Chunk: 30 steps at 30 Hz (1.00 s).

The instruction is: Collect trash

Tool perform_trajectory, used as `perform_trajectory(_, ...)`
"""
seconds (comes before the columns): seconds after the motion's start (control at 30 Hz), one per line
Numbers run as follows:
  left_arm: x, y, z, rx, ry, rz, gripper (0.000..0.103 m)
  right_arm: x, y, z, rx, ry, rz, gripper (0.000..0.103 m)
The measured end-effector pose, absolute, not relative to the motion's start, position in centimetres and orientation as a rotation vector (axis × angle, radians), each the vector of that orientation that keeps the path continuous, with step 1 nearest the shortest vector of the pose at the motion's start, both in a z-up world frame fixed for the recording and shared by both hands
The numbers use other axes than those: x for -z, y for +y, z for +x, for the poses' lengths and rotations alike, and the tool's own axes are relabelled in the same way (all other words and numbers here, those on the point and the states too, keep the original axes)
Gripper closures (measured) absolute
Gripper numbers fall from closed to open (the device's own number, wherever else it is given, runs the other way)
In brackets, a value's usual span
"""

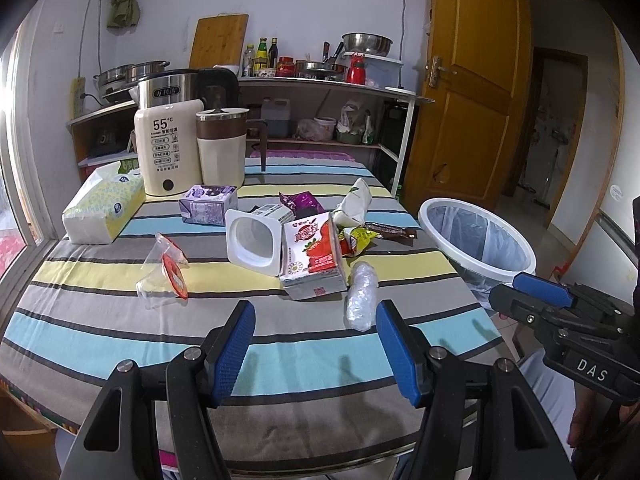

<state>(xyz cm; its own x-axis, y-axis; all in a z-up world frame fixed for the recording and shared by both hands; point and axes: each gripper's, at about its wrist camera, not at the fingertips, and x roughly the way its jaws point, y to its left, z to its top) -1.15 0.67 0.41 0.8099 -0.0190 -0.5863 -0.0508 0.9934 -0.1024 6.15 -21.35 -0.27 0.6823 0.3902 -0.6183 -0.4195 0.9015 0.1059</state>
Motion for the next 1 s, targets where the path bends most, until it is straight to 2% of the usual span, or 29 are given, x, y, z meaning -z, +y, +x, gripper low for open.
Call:
perform_trajectory(0.07,-0.2,1.3,-0.8,-0.023,0.632,-0.130,0.040,0.5,-20.9,6.6,-0.473,0.694,-0.045,0.052)
perform_trajectory(0.63,1.8,11.2,2.7,-0.239,0.658,-0.186,0.040,3.6,-14.2,11.6,-0.596,0.828,-0.022,0.052)
perform_trajectory(1.0,4.0,14.4,5.2,-0.274,0.735,-0.260,0.040,5.7,-12.3,13.6,-0.555,0.906,-0.033,0.052)
